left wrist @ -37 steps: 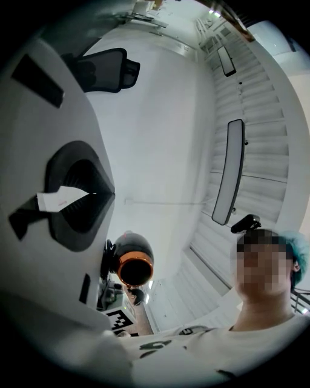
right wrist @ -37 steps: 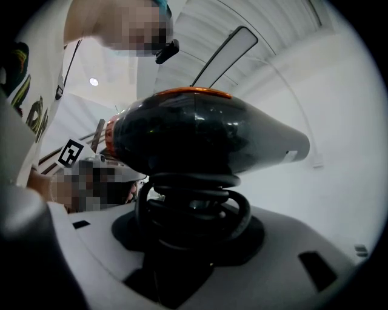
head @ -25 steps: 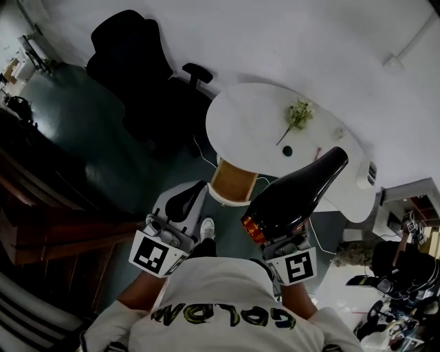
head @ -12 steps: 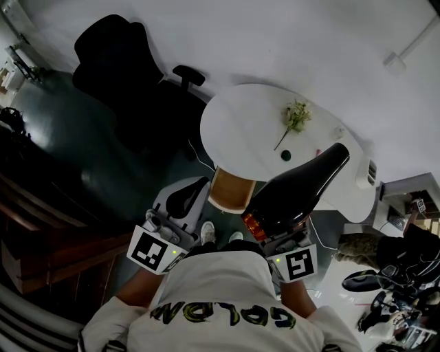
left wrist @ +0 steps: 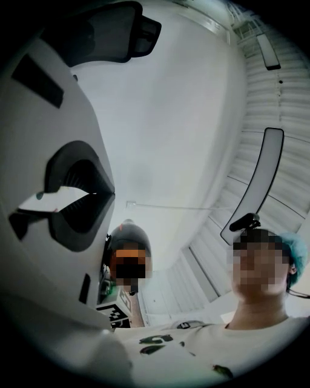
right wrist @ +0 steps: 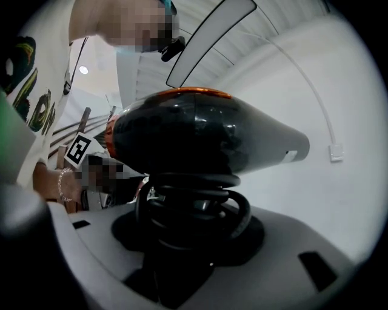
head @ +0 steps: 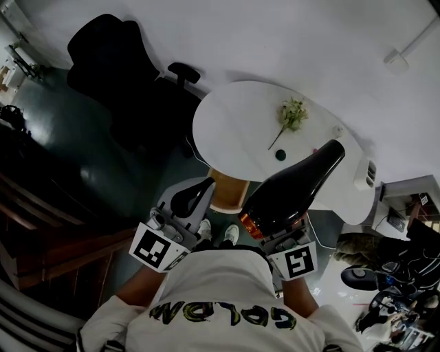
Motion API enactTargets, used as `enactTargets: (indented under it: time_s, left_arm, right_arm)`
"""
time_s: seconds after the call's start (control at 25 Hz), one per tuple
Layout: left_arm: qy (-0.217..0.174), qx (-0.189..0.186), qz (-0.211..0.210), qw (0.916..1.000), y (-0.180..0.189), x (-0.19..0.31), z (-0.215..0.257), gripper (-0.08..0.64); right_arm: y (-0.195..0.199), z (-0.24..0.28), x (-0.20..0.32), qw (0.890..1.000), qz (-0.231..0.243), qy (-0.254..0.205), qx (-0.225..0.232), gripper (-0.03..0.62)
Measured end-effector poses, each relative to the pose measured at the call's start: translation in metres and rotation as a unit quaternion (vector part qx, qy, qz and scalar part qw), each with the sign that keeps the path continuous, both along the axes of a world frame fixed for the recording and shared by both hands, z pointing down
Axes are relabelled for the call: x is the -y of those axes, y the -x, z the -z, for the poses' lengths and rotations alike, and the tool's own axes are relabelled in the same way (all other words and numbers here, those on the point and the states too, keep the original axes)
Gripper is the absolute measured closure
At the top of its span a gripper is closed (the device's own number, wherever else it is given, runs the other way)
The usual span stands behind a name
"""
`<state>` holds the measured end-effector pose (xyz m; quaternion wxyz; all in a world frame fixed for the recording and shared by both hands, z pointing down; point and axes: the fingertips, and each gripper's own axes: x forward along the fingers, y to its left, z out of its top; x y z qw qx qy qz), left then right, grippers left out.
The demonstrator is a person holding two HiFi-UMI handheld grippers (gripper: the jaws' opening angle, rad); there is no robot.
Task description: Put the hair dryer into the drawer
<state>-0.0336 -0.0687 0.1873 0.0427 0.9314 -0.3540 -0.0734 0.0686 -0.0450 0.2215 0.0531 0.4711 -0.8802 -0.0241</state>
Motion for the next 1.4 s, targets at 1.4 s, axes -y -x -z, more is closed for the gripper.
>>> enactTargets:
  time_s: [1.4]
  left_arm:
    - [0.19,0.079,-0.059,0.9769,-0.008,-0.019,-0.25,0.548]
  right_arm:
    - [0.039,-0.266,-0.104,0.863,0.357,0.354,-0.042,0.348]
